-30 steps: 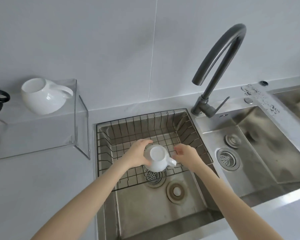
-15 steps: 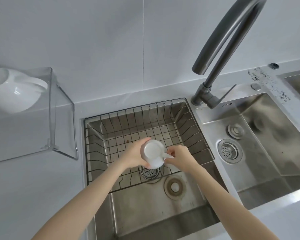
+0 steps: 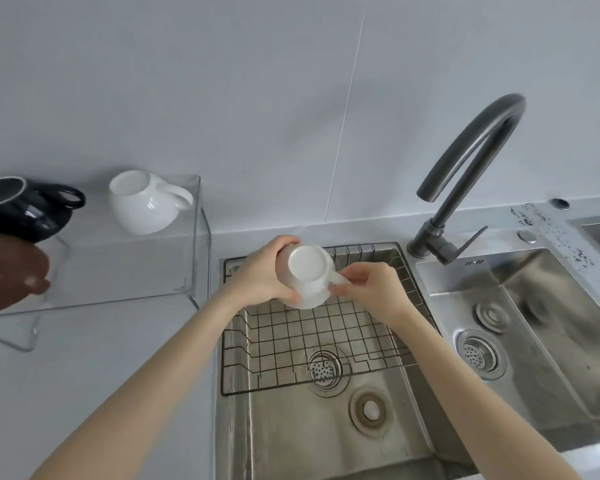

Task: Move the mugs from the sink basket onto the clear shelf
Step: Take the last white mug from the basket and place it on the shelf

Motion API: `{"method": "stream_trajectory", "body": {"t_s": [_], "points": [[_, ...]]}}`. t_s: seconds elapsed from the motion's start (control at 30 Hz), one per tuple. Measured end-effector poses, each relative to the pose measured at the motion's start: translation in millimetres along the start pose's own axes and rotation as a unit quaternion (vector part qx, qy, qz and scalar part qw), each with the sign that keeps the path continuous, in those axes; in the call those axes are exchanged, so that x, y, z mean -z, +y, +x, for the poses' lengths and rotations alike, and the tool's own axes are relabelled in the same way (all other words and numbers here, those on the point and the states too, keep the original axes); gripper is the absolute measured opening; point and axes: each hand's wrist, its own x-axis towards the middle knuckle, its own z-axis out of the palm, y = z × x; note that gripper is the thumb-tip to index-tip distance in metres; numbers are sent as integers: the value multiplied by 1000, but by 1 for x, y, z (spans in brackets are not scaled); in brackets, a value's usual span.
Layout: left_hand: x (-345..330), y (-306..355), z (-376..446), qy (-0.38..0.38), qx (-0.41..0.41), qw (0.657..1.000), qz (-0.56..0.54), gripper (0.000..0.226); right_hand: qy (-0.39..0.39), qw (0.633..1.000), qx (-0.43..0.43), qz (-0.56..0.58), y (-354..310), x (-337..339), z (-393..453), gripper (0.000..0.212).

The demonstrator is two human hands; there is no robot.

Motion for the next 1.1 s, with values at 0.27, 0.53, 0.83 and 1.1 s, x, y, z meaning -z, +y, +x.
{"method": "stream_trajectory", "body": {"t_s": [0.27,0.53,0.83,1.1], "points": [[101,7,-59,94,-44,993,-54,99,-11,993,108,54,-109,-25,-2,9],[168,-32,-107,154,-29,985,-72,98,-42,984,164,60,-170,-95,4,9],[188,-84,-109,154,18,986,-56,101,-61,989,122,62,-177,-155,18,8],[180,-112,-102,124,43,989,-66,101,-49,994,94,32,-160,-176,25,8]]}}
